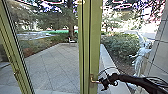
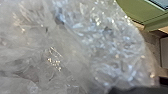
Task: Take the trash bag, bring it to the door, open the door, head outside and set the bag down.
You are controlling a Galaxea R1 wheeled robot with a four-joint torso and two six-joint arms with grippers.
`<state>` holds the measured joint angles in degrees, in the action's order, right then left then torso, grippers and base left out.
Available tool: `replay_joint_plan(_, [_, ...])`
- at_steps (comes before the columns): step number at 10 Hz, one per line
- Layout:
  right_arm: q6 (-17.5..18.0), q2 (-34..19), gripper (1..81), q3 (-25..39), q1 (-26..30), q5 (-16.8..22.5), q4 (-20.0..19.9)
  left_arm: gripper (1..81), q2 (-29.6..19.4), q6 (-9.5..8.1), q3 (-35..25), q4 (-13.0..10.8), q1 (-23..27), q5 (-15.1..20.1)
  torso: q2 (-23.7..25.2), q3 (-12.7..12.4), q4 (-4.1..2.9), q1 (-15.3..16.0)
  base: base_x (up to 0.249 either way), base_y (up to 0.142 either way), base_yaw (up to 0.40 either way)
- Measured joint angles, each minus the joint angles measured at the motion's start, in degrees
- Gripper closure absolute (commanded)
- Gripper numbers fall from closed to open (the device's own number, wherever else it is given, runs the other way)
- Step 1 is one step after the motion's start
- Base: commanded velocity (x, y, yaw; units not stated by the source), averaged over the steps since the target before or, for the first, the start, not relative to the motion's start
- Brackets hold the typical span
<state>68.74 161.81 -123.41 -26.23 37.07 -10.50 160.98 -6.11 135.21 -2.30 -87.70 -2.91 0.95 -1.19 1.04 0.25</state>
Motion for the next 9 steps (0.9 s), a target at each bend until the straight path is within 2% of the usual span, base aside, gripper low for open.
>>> replay_joint_plan(3, [-0.09,2.28,1.0,-3.46,-0.35,1.56,1.73,81.1,-0.01,0.02,0.00,0.02,-0.17,-0.02,0.02,-0.02,0.00,-0.02,0.000,0.000,0.000])
replay_joint_plan(5, [-0.06,2.86,1.0,-4.24,-0.89,1.16,3.56,81.1,-0.01,0.02,0.00,0.02,-0.34,-0.06,0.02,-0.05,0.02,-0.09,0.000,0.000,0.000])
replay_joint_plan(9, [1.46,5.62,1.0,-7.96,-4.69,-5.07,9.75,81.1,-0.04,0.02,0.95,0.05,-1.24,-0.11,0.05,-0.09,0.04,-0.13,0.000,0.000,0.000])
